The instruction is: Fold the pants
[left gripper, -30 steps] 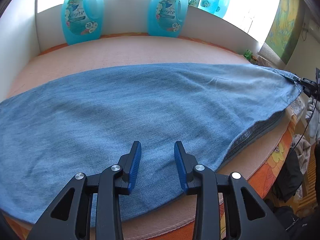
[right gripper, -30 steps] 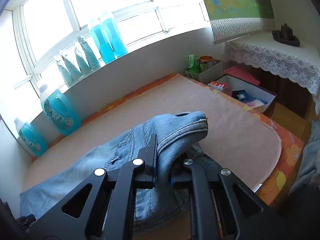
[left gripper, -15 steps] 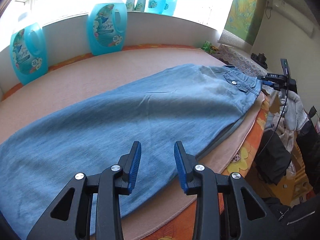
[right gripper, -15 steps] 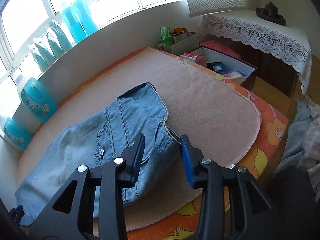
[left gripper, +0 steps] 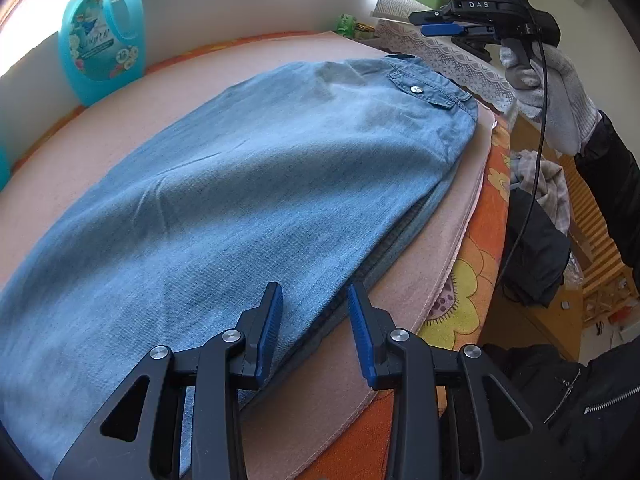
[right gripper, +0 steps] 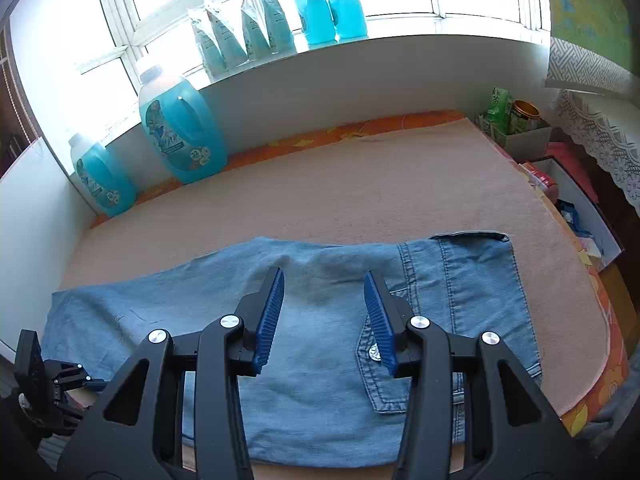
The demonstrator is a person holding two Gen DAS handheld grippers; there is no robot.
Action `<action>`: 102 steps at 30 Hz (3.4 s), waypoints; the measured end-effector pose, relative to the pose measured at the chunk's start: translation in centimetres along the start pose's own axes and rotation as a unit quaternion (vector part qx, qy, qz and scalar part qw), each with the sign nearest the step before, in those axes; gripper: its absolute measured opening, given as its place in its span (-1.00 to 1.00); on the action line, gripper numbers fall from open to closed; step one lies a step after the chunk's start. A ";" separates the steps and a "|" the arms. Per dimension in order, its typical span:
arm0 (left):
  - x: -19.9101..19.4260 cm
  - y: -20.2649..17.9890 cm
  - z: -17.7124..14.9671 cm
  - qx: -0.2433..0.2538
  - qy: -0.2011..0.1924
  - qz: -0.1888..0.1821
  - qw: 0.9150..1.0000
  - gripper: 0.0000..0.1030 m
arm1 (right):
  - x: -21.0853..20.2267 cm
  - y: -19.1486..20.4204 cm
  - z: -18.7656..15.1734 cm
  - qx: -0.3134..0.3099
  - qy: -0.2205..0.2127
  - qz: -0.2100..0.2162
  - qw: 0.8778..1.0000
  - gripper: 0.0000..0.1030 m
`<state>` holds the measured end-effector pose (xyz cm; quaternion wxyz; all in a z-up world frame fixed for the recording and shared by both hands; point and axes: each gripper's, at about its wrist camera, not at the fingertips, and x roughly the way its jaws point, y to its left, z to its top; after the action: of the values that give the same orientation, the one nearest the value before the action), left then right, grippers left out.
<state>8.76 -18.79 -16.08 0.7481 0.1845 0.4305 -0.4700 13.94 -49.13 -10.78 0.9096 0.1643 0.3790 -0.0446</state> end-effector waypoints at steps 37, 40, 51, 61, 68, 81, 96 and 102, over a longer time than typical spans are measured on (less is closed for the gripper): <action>-1.0 6.1 7.9 -0.145 -0.094 0.020 0.985 -0.19 | 14.7 5.6 3.7 -0.113 0.110 0.087 0.984 -0.91; 0.2 6.6 9.1 -0.150 -0.102 0.014 0.983 -0.19 | 12.0 5.7 2.8 -0.120 0.093 0.087 0.985 -0.95; 3.7 7.4 12.5 -0.145 -0.110 0.000 0.983 -0.19 | 11.0 4.2 2.7 -0.137 0.073 0.055 0.986 0.12; 4.1 7.8 13.4 -0.137 -0.108 0.021 0.984 -0.19 | 17.5 4.0 5.2 -0.136 0.143 0.123 0.973 0.06; 4.9 8.3 14.6 -0.138 -0.111 0.017 0.984 -0.19 | 13.7 5.9 3.2 -0.183 0.103 0.105 0.972 -0.86; 9.3 4.9 15.1 -0.086 -0.067 -0.003 0.994 -0.19 | 8.9 6.5 -4.2 -0.233 0.110 0.092 0.962 -0.84; 9.3 4.3 14.9 -0.074 -0.065 0.018 0.995 -0.19 | 11.4 8.7 -0.6 -0.269 0.107 0.061 0.955 -0.86; 5.2 5.0 14.1 -0.081 -0.124 0.052 0.988 -0.19 | 14.7 7.9 4.3 -0.224 0.067 0.007 0.972 -0.86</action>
<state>20.67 -28.70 -13.04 0.8316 0.0860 0.3613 -0.4130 28.92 -42.48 -16.24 0.8962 -0.0386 0.4379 0.0588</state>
